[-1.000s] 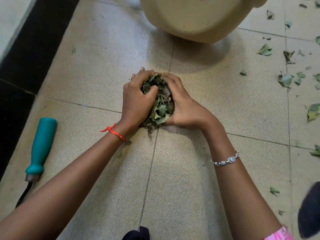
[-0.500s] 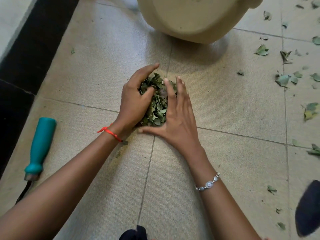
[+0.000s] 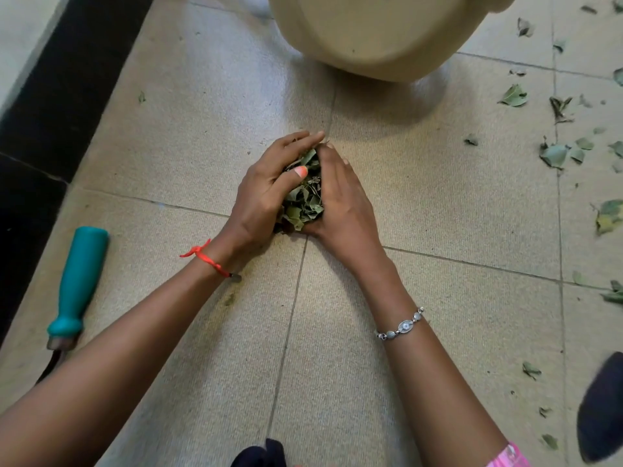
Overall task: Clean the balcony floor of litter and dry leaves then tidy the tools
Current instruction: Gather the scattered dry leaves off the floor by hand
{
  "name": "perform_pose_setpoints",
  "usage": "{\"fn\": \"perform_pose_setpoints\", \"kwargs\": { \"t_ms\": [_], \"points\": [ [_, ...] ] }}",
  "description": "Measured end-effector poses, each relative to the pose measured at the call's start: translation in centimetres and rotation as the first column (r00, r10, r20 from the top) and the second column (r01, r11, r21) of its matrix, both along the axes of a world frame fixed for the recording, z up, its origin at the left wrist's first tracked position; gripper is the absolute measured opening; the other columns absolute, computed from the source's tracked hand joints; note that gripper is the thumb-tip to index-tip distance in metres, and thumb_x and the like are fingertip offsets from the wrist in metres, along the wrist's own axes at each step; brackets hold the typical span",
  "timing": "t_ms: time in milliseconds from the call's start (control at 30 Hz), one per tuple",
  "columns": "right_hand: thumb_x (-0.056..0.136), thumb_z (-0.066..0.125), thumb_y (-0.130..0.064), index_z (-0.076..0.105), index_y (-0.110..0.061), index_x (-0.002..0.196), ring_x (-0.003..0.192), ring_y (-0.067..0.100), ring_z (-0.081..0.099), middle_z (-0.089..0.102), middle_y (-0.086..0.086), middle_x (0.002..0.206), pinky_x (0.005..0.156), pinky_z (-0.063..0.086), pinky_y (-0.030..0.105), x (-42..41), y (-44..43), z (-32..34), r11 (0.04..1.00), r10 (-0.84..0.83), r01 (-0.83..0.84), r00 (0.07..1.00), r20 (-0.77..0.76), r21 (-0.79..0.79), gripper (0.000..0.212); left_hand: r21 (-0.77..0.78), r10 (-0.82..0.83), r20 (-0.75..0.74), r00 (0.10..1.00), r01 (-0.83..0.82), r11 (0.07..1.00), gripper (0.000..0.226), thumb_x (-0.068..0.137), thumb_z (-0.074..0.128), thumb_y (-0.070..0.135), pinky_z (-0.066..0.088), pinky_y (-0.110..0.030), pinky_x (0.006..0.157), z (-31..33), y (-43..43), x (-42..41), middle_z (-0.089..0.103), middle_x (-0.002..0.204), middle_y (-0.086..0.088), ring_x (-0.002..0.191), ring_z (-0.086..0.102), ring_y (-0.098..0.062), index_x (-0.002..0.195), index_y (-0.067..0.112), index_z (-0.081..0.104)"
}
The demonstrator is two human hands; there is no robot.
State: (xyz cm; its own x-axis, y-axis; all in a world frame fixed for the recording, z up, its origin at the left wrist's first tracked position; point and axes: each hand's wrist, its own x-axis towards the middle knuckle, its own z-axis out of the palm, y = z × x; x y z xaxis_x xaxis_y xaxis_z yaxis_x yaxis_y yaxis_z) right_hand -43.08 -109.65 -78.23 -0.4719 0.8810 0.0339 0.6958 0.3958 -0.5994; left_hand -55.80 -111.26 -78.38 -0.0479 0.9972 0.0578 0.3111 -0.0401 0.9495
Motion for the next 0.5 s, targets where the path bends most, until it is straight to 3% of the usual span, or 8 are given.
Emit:
{"fn": "perform_pose_setpoints", "kwargs": {
  "t_ms": [167,300,400,500],
  "points": [
    [0.069,0.079,-0.034,0.018,0.0,0.146,0.144,0.022,0.016,0.022,0.013,0.153,0.115,0.002,0.024,-0.2,0.1,-0.2,0.999,0.031,-0.032,0.998,0.055,0.015,0.103,0.027,0.128,-0.053,0.99,-0.127,0.992,0.036,0.091,0.042,0.045,0.038,-0.034,0.106,-0.4,0.3,0.8,0.058,0.129,0.002,0.125,0.048,-0.005,0.12,0.031,0.059],
    [0.073,0.076,-0.034,0.012,-0.001,0.147,0.145,0.021,0.007,0.012,0.012,0.156,0.119,0.002,0.028,0.1,0.5,0.2,0.993,0.087,-0.084,0.996,0.036,-0.083,0.104,0.02,0.205,-0.079,0.976,-0.204,0.979,0.033,0.085,0.052,0.045,0.042,-0.03,0.104,-0.7,0.5,1.0,0.056,0.133,0.002,0.122,0.051,-0.003,0.116,0.036,0.06],
    [0.071,0.078,-0.03,0.006,-0.01,0.149,0.145,0.014,0.001,0.0,0.003,0.157,0.119,0.011,0.034,1.2,1.6,1.1,0.922,0.152,-0.189,0.979,-0.133,-0.338,0.108,0.021,0.221,-0.102,0.97,-0.22,0.975,0.034,0.084,0.051,0.047,0.044,-0.034,0.102,-0.7,0.6,1.1,0.056,0.133,0.004,0.121,0.052,-0.004,0.117,0.038,0.059],
    [0.078,0.071,-0.028,0.01,-0.017,0.15,0.143,0.004,0.003,-0.002,-0.007,0.157,0.117,0.015,0.026,2.2,2.2,1.6,0.816,0.012,-0.226,0.927,-0.374,-0.531,0.095,0.025,0.239,-0.102,0.966,-0.237,0.971,0.037,0.085,0.051,0.047,0.045,-0.038,0.101,-0.9,0.7,1.1,0.058,0.13,0.005,0.119,0.053,-0.004,0.119,0.034,0.062]
  ]
}}
